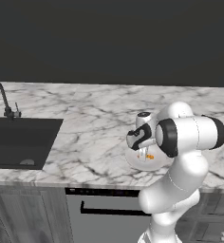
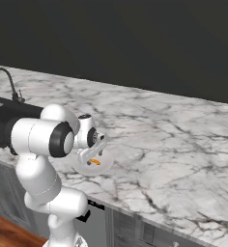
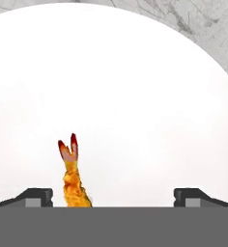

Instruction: Pick up the knife from the drawer and place it on the cutting board. Then place the meat from the plate to the cutting board.

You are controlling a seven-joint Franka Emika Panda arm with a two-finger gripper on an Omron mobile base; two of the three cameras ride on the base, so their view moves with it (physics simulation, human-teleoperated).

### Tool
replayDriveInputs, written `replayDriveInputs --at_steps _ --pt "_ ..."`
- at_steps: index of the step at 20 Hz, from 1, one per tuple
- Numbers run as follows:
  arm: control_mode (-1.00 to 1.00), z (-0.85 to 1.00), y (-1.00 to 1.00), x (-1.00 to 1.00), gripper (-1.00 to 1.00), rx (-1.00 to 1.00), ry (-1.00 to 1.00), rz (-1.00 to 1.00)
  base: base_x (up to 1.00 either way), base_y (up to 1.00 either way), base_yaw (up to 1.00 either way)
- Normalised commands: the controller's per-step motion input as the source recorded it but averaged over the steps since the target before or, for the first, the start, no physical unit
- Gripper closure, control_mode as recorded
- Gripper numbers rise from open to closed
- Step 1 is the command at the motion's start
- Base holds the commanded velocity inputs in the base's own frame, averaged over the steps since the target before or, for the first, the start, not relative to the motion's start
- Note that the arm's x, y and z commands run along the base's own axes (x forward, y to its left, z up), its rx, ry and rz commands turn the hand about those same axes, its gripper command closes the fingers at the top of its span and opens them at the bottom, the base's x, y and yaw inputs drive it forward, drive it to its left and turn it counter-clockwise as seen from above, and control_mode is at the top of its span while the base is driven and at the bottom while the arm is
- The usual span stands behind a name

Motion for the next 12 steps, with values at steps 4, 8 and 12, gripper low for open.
replayDriveInputs --at_steps 4,8,12 --pt "-1.00 -0.09 0.00 0.04 -1.00 0.00 -0.02 0.00 0.00 0.00 0.00" --pt "-1.00 -0.30 0.00 0.03 1.00 0.00 0.00 0.00 0.00 0.00 0.00" --pt "-1.00 -0.46 -0.08 0.00 1.00 0.02 0.00 0.02 0.00 0.00 0.00"
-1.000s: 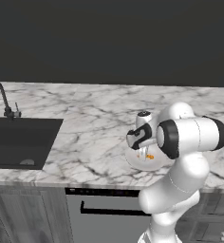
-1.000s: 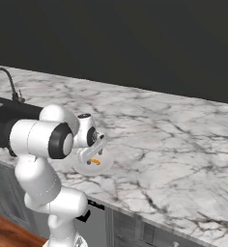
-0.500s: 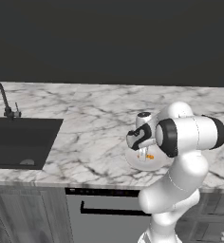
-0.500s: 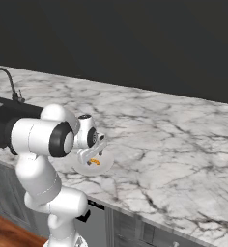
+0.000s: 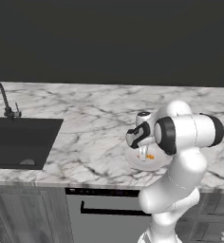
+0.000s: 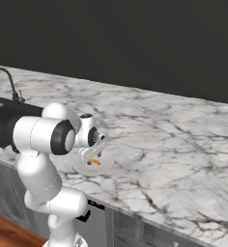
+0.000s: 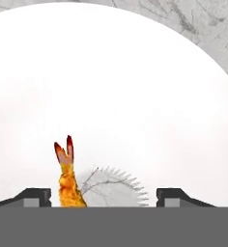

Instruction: Pick up the knife from the drawer and place it on the cutting board. Then place the meat from the plate to the cutting board.

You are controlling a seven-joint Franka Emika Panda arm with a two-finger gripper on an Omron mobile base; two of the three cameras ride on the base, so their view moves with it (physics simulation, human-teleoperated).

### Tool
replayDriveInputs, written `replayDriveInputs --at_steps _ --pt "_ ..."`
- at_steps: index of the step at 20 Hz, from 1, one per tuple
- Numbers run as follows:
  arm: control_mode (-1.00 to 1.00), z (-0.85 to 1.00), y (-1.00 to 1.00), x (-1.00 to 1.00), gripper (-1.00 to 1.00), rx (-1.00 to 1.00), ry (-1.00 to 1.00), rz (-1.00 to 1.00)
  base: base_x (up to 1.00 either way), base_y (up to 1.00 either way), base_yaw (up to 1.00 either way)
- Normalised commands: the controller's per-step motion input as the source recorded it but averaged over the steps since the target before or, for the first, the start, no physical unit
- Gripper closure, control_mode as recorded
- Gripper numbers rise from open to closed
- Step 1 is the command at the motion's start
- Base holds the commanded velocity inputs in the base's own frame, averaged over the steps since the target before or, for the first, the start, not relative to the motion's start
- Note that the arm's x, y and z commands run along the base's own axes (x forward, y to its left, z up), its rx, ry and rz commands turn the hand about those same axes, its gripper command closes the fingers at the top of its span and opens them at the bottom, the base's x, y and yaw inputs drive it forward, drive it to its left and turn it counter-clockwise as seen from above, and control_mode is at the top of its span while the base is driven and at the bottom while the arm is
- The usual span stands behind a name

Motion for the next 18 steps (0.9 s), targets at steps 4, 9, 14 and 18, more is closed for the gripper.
replayDriveInputs --at_steps 4,9,14,18 --pt "-1.00 -0.76 -0.17 -0.09 1.00 0.06 0.00 0.05 0.00 0.00 0.00" --pt "-1.00 -0.95 -0.03 -0.53 1.00 0.03 -0.09 0.02 0.00 0.00 0.00" --pt "-1.00 -1.00 0.01 -0.98 1.00 0.04 -0.16 0.00 0.00 0.00 0.00" --pt "-1.00 -0.96 0.00 -1.00 1.00 0.07 -0.12 0.00 0.00 0.00 0.00"
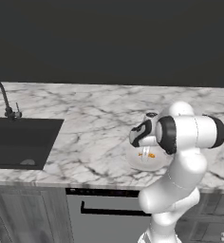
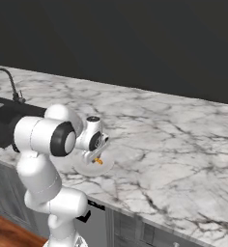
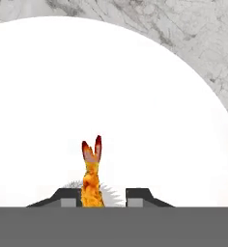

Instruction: Pick up the knife from the drawer and place it on the cutting board. Then place the meat from the plate to the cutting board.

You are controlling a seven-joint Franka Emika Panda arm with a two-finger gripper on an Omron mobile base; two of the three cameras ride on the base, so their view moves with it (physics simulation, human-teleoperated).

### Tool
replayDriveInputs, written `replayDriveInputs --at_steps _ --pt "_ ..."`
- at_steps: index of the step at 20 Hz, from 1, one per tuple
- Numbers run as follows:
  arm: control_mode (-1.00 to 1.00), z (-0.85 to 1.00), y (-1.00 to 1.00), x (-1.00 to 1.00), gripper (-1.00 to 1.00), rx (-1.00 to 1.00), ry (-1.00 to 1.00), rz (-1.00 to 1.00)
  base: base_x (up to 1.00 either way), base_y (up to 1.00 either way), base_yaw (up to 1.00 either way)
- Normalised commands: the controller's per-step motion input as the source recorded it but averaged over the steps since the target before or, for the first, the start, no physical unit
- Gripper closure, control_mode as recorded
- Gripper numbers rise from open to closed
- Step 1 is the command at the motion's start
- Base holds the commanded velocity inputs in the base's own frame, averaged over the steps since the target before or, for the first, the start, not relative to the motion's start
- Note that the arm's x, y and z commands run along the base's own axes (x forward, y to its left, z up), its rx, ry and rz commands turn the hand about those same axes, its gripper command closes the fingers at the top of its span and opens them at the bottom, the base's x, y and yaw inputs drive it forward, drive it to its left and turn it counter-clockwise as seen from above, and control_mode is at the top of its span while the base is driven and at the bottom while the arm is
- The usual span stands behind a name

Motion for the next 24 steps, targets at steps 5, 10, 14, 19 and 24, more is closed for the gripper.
replayDriveInputs --at_steps 5,10,14,19,24 --pt "-1.00 -0.60 0.00 -1.00 1.00 0.11 0.00 -0.04 0.00 0.00 0.00" --pt "-1.00 -0.02 0.00 -0.70 1.00 0.08 0.24 -0.07 0.00 0.00 0.00" --pt "-1.00 0.37 0.00 -0.43 1.00 0.00 0.23 -0.07 0.00 0.00 0.00" --pt "-1.00 0.63 -0.01 -0.18 1.00 0.00 0.19 -0.06 0.00 0.00 0.00" --pt "-1.00 0.59 -0.01 -0.11 1.00 -0.04 0.07 -0.03 0.00 0.00 0.00"
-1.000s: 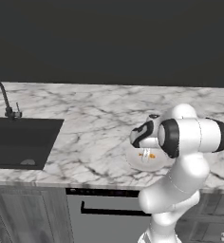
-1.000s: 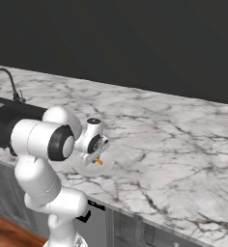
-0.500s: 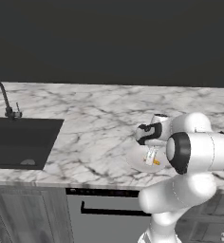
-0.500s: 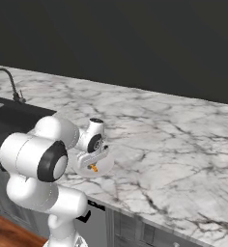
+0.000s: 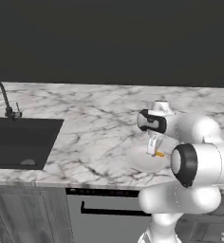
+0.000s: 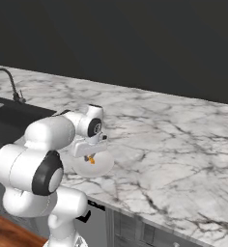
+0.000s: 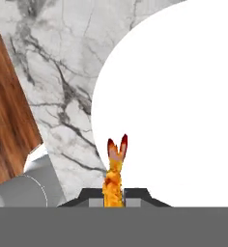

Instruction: Pick up the knife from the drawer and place it on the cutting board. Then place the meat from the plate to the cutting board.

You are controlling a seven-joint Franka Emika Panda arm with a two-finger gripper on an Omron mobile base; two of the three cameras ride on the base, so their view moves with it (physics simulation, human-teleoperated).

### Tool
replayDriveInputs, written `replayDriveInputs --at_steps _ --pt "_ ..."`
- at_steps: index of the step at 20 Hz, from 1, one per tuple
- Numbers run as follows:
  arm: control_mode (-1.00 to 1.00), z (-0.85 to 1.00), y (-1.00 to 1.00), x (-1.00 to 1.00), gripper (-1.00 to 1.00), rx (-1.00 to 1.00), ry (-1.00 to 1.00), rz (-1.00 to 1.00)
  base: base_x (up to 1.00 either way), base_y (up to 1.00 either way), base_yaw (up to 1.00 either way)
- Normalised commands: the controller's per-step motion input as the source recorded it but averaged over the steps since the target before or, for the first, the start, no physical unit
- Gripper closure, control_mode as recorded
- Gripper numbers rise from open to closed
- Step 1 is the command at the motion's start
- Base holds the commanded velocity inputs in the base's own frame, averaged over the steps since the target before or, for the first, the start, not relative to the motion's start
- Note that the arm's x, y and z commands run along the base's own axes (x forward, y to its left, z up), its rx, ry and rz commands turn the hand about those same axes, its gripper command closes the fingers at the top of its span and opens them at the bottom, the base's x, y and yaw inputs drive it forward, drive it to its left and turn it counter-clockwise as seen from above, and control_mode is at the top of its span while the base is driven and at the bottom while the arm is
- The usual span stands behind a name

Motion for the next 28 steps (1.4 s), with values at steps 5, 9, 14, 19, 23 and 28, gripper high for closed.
replayDriveInputs --at_steps 5,9,14,19,23,28 --pt "-1.00 0.40 -0.03 -0.22 1.00 -0.10 -0.08 -0.04 0.00 0.00 0.00" --pt "-1.00 0.29 -0.14 -0.02 1.00 -0.09 -0.05 -0.14 0.00 0.00 0.00" --pt "-1.00 0.37 -0.23 0.01 1.00 0.00 0.02 -0.25 0.00 0.00 0.00" --pt "-1.00 0.30 -0.11 -0.01 1.00 0.00 -0.06 -0.34 0.00 0.00 0.00" --pt "-1.00 0.15 0.00 -0.09 1.00 -0.01 -0.15 -0.35 0.00 0.00 0.00" --pt "-1.00 0.10 0.00 -0.16 1.00 -0.01 -0.19 -0.31 0.00 0.00 0.00"
